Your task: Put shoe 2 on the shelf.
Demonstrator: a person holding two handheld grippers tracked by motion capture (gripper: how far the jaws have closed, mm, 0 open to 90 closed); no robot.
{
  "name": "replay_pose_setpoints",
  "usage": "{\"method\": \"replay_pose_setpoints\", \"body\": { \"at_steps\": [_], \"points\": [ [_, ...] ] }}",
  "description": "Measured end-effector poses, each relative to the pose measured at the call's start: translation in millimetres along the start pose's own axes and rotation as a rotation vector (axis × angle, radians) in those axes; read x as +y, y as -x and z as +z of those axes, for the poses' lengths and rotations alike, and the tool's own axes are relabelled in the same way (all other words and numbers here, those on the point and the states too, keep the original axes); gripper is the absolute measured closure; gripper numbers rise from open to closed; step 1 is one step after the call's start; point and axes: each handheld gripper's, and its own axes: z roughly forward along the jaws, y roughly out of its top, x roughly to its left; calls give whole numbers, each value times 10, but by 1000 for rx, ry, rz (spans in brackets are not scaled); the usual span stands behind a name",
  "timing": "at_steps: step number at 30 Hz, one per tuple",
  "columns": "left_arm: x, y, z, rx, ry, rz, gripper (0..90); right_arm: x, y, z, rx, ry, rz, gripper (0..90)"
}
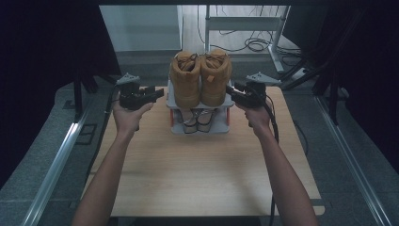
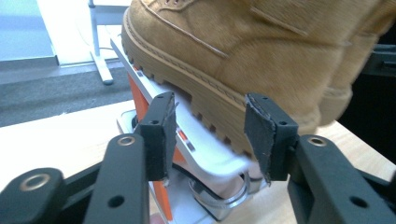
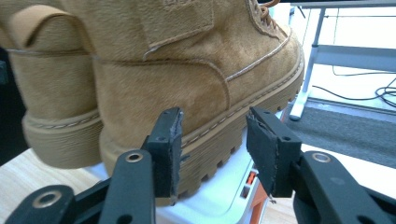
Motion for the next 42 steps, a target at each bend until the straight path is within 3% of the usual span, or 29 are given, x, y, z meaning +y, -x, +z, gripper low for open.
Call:
{"method": "replay_pose_setpoints", "body": {
  "at_steps": [9,12,20,28,31,33,35,42],
  "points": [
    [-367,51,-170,-11,17,33,494,-269,-9,-248,40,9,12,473],
    [-538,45,-194,-35,14,20,481,-400,-9,-353,55,15,17,465],
    [-1022,29,-248,-45,-36,-4,454,-831,-16,-611,99,1,12,437],
    [-1442,80,-260,-52,-97,13,441,-1380,-28,-728,79,-68,-15,420],
    [-1531,85,-240,-53,-121,15,439,-1565,-32,-762,93,-81,-5,435],
    [-1545,96,-233,-49,-143,26,439,-1607,-45,-763,90,-119,-36,435],
    [-1538,96,-256,-47,-134,28,439,-1609,-64,-787,82,-111,-55,437],
    [-1550,102,-314,-42,-126,46,411,-1596,-78,-817,93,-62,-31,409]
  ]
}}
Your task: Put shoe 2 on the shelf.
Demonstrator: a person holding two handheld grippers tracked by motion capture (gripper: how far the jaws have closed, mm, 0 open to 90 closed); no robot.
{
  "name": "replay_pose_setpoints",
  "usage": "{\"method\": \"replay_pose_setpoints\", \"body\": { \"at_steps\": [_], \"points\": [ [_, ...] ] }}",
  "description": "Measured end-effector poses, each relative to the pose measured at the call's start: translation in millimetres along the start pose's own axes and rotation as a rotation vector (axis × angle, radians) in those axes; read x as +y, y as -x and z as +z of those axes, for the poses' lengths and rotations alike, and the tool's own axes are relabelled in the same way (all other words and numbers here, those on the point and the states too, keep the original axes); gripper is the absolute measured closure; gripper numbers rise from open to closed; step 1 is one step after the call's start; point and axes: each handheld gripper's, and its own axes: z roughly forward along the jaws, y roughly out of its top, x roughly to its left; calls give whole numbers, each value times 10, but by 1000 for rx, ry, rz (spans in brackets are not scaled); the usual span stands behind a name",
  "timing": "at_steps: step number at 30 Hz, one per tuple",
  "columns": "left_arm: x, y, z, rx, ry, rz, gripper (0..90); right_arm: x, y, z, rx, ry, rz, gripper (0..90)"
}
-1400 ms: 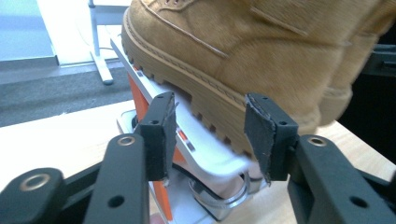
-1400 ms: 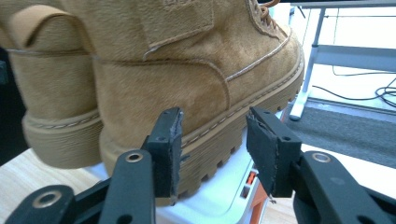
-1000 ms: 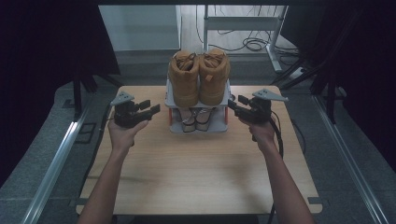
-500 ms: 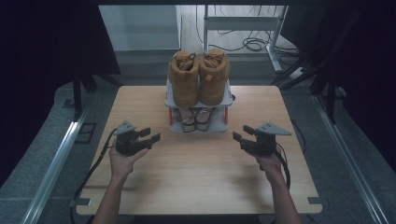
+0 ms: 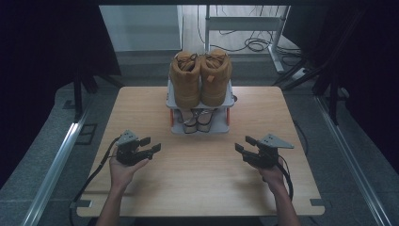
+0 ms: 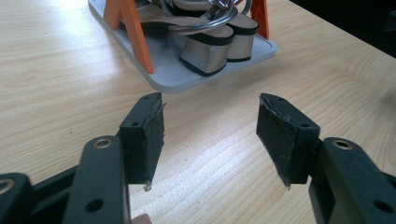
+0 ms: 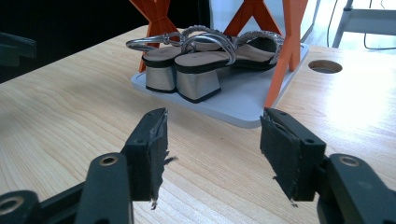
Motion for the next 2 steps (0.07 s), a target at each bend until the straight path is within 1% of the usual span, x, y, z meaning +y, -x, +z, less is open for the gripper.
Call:
{"method": "replay_pose_setpoints", "body": {
  "at_steps": [2],
  "points": [
    [3,1,-4,-6,9,-6,405,-24,-7,18,6,-2,-1,389]
  ]
}}
